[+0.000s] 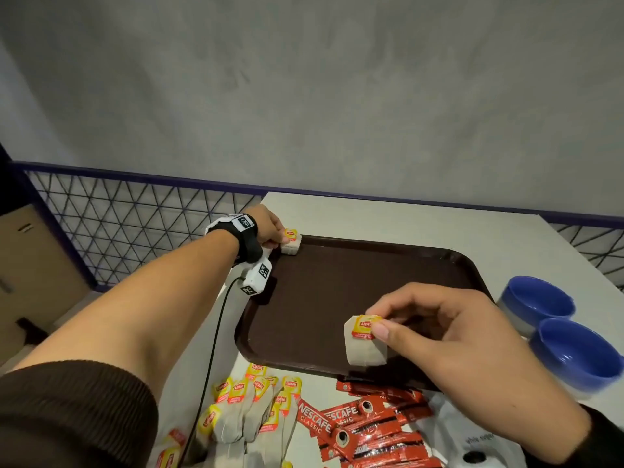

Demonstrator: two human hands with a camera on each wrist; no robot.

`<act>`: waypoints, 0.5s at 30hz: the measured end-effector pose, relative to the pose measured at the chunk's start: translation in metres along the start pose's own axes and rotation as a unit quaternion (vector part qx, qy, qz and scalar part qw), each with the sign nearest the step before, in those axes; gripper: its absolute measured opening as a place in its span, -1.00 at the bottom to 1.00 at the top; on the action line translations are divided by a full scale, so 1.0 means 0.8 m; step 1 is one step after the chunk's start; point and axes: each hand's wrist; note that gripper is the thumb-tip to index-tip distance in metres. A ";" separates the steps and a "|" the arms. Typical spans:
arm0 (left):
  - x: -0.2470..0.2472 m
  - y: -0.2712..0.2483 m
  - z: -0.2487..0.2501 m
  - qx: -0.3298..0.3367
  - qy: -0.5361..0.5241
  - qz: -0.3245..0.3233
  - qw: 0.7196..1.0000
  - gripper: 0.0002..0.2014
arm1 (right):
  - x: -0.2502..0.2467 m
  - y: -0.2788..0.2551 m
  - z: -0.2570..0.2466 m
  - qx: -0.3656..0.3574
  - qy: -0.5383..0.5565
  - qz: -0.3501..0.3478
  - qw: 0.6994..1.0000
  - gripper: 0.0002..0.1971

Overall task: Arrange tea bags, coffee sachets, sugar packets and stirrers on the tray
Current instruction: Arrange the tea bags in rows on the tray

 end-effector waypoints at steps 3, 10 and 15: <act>0.003 0.010 -0.002 -0.005 0.010 0.012 1.000 -0.86 | 0.001 0.004 0.001 0.000 -0.006 -0.002 1.000 -0.84; 0.004 0.015 0.004 -0.006 0.026 0.028 0.999 -0.77 | 0.001 0.005 -0.001 -0.005 -0.006 -0.002 1.000 -0.84; -0.007 0.011 0.007 0.028 0.105 0.017 0.994 -0.84 | 0.002 0.008 0.001 -0.009 -0.009 -0.007 1.000 -0.85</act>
Point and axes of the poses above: each hand's wrist, its own y-axis towards the middle knuckle, its own x-axis out of the palm, z = x × y, and after that the axes turned 7 degrees about z, right-handed
